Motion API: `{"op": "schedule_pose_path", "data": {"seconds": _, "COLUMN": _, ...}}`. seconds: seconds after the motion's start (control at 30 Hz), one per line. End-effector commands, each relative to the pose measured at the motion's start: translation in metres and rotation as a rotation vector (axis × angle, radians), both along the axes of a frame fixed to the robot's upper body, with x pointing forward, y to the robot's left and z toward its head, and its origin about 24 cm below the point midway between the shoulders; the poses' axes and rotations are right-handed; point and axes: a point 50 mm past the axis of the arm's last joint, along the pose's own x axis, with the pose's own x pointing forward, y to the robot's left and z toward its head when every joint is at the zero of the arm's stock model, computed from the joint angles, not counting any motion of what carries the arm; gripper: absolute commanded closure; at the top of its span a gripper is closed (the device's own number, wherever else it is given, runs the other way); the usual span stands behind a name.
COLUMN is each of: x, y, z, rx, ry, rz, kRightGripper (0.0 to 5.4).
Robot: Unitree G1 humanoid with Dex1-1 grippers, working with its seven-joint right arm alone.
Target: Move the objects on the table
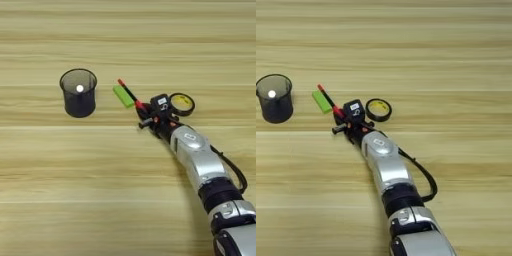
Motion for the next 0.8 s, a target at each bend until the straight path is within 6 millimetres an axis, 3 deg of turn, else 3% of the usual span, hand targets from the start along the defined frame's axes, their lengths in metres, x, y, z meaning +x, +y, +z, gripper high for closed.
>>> {"op": "schedule_pose_path", "data": {"seconds": 0.03, "x": 0.014, "y": -0.003, "z": 0.023, "rx": -0.011, "ry": -0.092, "rz": -0.021, "kRightGripper": 4.62}}
{"op": "schedule_pose_path", "data": {"seconds": 0.5, "x": 0.012, "y": -0.023, "z": 0.071, "rx": 0.016, "ry": -0.294, "rz": -0.123, "kRightGripper": 4.64}}
{"op": "schedule_pose_path", "data": {"seconds": 0.67, "x": 0.009, "y": -0.038, "z": 0.090, "rx": 0.011, "ry": -0.368, "rz": -0.177, "kRightGripper": 4.64}}
{"op": "schedule_pose_path", "data": {"seconds": 0.8, "x": 0.005, "y": -0.061, "z": 0.098, "rx": -0.017, "ry": -0.395, "rz": -0.252, "kRightGripper": 4.64}}
